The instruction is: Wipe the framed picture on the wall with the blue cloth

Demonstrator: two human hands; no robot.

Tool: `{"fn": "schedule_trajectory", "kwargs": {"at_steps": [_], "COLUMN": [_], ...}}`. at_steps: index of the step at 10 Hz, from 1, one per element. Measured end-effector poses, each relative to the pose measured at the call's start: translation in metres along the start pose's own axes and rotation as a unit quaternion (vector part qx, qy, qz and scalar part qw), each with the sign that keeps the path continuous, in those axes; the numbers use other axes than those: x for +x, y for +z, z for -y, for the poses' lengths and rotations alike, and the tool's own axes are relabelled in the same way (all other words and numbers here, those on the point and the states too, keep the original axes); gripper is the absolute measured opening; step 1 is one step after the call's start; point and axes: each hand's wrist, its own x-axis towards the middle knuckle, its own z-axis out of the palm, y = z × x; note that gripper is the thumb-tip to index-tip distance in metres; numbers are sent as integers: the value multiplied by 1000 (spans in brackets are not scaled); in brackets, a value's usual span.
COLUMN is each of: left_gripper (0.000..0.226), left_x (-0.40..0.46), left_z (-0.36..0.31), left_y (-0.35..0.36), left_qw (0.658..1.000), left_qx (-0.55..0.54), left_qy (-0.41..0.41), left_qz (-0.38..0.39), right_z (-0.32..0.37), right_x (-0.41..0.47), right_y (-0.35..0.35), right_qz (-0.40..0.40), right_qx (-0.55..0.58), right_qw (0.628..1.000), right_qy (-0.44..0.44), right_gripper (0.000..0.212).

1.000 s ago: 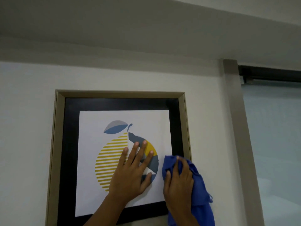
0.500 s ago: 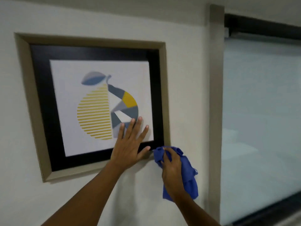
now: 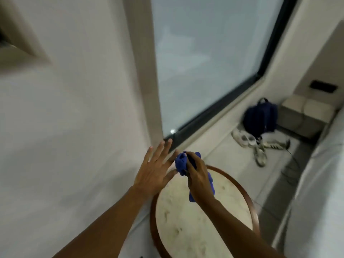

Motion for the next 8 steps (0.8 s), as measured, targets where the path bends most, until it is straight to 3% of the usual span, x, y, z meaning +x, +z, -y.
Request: {"fn": "schedule_trajectory", "kwargs": {"at_steps": [1, 2, 3, 4, 5, 6, 7, 8], "left_gripper": [66, 63, 61, 59, 56, 56, 57, 62], "left_x": [-6, -36, -61, -89, -98, -102, -81, -55], "left_z": [-45, -103, -129, -154, -163, -172, -163, -147], "left_y": [83, 226, 308, 399, 434, 435, 410, 336], "left_qw": [996, 984, 972, 952, 947, 948, 935, 939], "left_qx": [-73, -125, -139, -138, -129, -91, -43, -45], "left_qy": [19, 11, 13, 37, 51, 43, 69, 45], "left_qz": [56, 130, 191, 272, 290, 303, 345, 338], "right_z": [-86, -226, -305, -393, -419, -424, -403, -336], "right_x": [-24, -66, -95, -139, -161, -158, -127, -90], "right_y": [1, 27, 51, 88, 108, 110, 89, 52], "right_qz": [24, 108, 186, 189, 166, 197, 304, 339], "right_qx": [-149, -277, -333, -381, -374, -368, -380, -366], "right_qw": [988, 955, 924, 903, 909, 902, 868, 862], "right_qy": [-19, 6, 33, 69, 82, 114, 95, 88], "right_gripper": [56, 63, 64, 47, 49, 50, 44, 44]}}
